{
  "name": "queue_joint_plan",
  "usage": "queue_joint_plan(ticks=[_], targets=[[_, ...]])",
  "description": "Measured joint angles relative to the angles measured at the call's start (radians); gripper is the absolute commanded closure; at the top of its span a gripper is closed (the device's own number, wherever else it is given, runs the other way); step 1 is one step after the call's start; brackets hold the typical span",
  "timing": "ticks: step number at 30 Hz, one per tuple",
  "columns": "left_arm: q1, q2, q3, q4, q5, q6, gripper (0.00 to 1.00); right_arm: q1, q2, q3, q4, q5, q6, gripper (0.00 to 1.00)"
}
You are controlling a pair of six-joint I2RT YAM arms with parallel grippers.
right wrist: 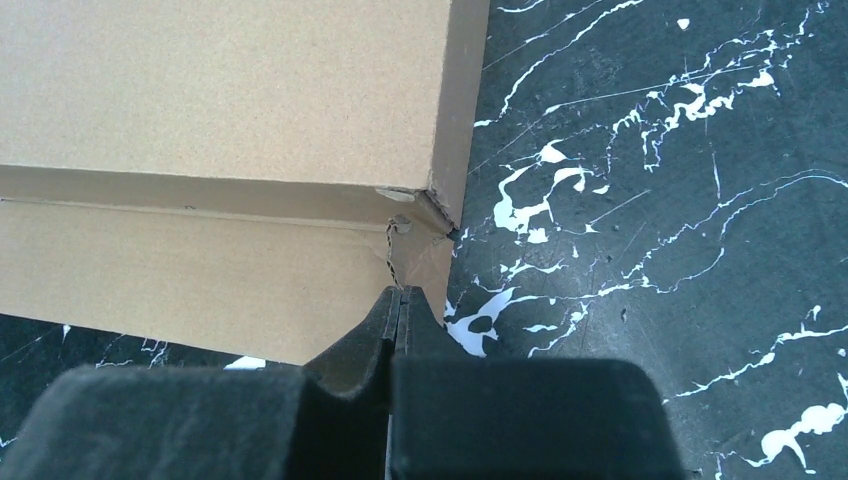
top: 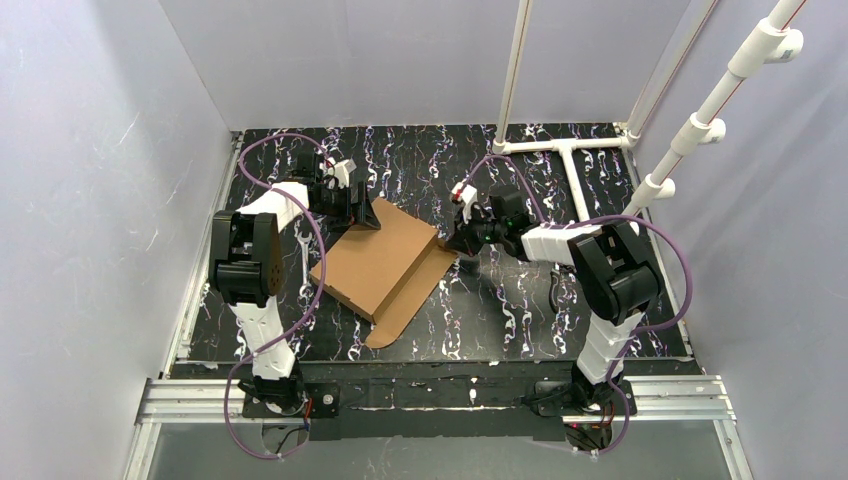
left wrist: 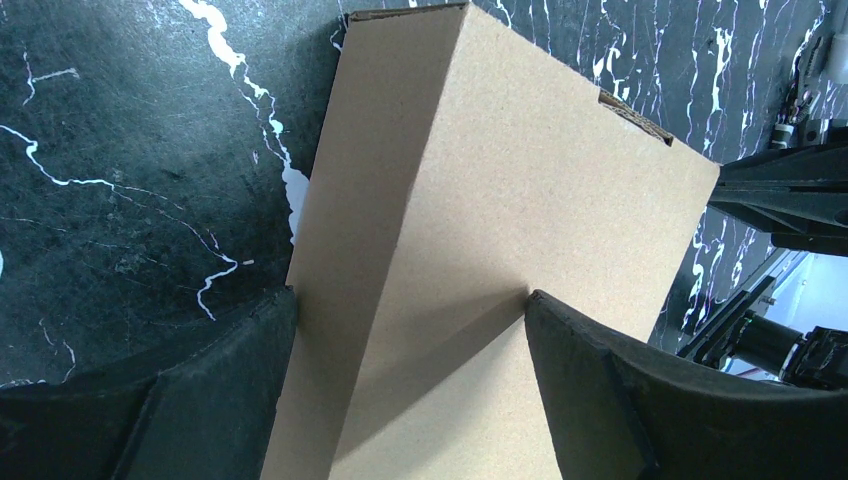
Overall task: Fold the paper box
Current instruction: Close the paper box at the center of the board.
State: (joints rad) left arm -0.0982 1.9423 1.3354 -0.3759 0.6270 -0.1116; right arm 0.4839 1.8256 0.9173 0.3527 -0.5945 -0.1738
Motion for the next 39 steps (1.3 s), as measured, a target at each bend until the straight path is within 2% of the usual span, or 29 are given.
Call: queue_joint_plan(ticks=[20, 39], targets=[[0.004, 0.001, 0.001, -0.003, 0.010, 0.015, 0.19, 0.010, -0.005, 0.037, -0.040, 0.119, 0.016, 0.99], [0.008, 0.014, 0.011, -0.014, 0.024, 0.023, 0.19, 0.048, -0.014, 0.061, -0.100, 0.141, -0.011, 0.99]])
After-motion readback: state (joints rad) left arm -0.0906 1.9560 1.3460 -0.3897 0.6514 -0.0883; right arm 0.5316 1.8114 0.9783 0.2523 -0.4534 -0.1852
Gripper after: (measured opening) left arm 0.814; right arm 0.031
